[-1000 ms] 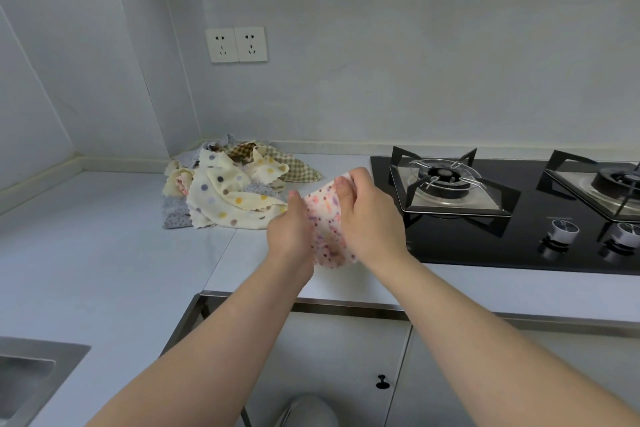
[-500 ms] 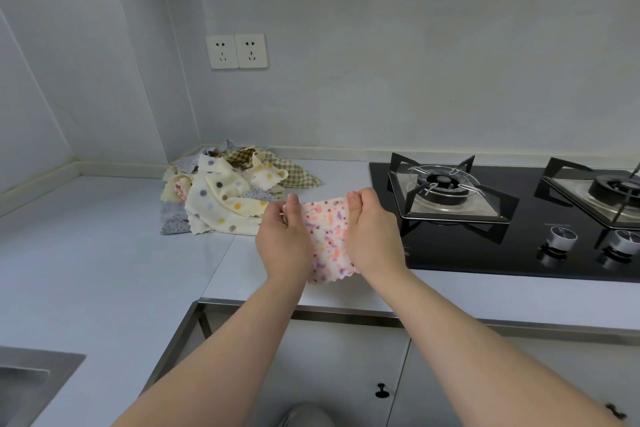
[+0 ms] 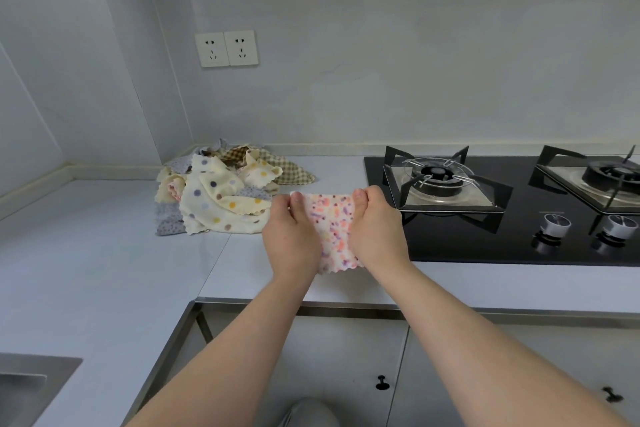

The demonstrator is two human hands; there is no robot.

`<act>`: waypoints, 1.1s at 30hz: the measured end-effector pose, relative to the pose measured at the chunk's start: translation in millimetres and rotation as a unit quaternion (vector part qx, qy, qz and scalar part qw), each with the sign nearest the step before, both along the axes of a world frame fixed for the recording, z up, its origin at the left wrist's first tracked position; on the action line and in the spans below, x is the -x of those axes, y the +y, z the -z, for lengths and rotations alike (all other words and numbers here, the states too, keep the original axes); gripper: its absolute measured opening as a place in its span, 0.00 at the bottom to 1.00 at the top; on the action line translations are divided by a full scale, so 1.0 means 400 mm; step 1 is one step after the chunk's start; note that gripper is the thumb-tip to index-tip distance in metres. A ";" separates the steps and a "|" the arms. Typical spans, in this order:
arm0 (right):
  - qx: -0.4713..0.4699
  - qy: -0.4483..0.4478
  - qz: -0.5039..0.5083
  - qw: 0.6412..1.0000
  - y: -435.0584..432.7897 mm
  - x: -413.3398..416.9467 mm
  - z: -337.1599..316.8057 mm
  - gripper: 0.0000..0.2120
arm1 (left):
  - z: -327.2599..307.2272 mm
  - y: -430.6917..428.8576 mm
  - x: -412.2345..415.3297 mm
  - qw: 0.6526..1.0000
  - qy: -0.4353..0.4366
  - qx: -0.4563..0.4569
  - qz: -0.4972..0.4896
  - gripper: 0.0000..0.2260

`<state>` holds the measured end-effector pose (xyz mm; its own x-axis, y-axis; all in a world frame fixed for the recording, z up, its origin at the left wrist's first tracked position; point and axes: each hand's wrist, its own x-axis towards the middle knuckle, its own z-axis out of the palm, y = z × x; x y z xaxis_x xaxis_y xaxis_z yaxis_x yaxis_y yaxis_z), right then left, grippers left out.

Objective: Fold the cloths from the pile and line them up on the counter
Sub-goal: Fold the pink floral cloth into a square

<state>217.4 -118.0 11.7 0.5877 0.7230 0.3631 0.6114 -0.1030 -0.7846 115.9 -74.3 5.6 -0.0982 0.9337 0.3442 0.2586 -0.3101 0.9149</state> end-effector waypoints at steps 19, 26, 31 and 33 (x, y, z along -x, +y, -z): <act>-0.024 0.052 0.106 0.993 -0.009 -0.393 0.065 0.14 | 0.034 0.043 -0.397 0.992 0.070 0.005 0.103 0.13; -0.016 0.131 0.229 0.964 -0.173 -0.661 -0.059 0.14 | -0.101 -0.058 -0.713 0.966 0.104 0.024 0.236 0.12; 0.006 0.173 0.325 0.930 -0.398 -0.840 -0.197 0.16 | -0.240 -0.248 -0.935 0.929 0.144 0.053 0.338 0.12; 0.017 0.189 0.354 0.916 -0.497 -0.911 -0.244 0.14 | -0.289 -0.336 -1.018 0.911 0.161 0.059 0.374 0.12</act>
